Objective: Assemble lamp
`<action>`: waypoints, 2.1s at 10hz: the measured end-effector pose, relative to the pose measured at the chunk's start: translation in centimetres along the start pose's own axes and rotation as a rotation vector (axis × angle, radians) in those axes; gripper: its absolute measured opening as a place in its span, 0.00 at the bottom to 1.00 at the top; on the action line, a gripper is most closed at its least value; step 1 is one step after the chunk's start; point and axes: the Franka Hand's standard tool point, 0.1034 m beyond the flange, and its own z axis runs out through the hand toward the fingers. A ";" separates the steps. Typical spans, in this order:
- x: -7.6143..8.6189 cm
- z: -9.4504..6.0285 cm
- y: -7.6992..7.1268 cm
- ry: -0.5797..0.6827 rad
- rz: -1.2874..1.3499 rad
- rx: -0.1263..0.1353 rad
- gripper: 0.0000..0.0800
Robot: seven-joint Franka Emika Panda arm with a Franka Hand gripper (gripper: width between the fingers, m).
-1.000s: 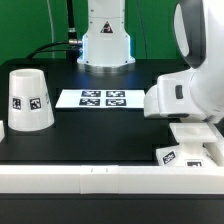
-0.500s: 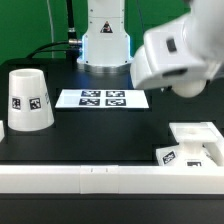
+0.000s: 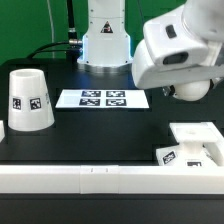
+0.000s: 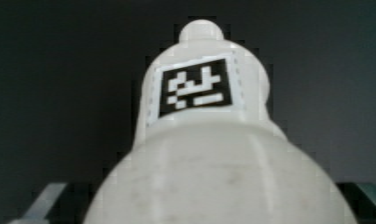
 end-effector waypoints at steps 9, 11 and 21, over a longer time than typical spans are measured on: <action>1.8 -5.1 1.1 0.643 -0.006 -0.077 0.72; 2.1 -6.6 1.2 0.800 -0.011 -0.096 0.72; 3.9 -10.6 2.0 0.884 -0.104 -0.150 0.72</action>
Offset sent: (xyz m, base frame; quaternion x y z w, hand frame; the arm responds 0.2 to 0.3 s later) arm 0.0247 -0.0001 0.0505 0.0037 0.1567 -0.0083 0.9876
